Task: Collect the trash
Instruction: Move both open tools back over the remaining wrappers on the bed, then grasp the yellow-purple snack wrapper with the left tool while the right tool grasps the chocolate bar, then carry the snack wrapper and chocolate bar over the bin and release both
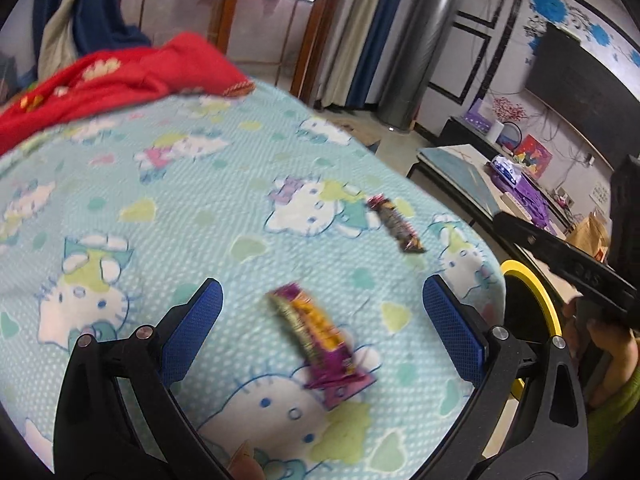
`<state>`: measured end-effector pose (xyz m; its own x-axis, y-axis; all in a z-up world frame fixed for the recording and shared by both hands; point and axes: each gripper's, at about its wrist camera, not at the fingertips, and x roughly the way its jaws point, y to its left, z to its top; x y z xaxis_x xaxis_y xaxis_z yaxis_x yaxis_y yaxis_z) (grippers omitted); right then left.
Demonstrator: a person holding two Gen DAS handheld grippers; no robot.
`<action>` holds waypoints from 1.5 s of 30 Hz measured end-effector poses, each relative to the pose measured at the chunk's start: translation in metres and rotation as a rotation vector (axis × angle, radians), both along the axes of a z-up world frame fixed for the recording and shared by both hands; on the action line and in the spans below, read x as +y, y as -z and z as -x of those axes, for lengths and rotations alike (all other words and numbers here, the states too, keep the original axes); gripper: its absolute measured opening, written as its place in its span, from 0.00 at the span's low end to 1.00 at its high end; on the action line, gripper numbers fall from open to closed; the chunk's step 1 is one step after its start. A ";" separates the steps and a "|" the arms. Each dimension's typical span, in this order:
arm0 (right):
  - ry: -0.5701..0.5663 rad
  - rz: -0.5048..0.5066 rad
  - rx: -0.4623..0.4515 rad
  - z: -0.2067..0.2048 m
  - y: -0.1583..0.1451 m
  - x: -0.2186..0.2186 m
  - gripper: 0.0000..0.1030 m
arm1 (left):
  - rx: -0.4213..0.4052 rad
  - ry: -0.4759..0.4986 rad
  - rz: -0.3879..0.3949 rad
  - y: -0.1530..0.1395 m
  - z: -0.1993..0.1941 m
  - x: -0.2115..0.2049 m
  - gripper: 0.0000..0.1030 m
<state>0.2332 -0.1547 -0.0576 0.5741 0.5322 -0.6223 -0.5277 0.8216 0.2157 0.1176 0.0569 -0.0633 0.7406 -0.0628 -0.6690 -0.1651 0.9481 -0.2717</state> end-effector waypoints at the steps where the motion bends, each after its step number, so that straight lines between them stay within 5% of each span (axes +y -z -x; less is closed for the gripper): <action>1: -0.014 0.006 0.012 -0.005 0.003 0.007 0.63 | 0.013 -0.005 0.015 0.004 0.000 0.003 0.89; 14: -0.075 0.066 0.128 -0.044 0.048 0.063 0.51 | 0.079 0.026 0.072 0.030 0.001 -0.003 0.68; 17: -0.071 0.097 0.161 -0.049 0.059 0.070 0.42 | 0.085 0.032 0.076 0.031 0.000 -0.004 0.64; 21: -0.055 0.123 0.125 -0.044 0.063 0.068 0.28 | 0.091 0.031 0.089 0.033 -0.001 -0.002 0.57; 27: -0.043 0.096 0.127 -0.034 0.064 0.054 0.24 | 0.098 0.029 0.101 0.034 -0.003 0.000 0.47; 32: -0.024 0.075 0.116 -0.018 0.064 0.044 0.23 | 0.110 0.031 0.124 0.037 -0.005 0.003 0.15; 45: -0.013 -0.007 0.095 0.020 0.040 0.008 0.22 | 0.010 0.105 0.099 0.011 0.003 -0.017 0.13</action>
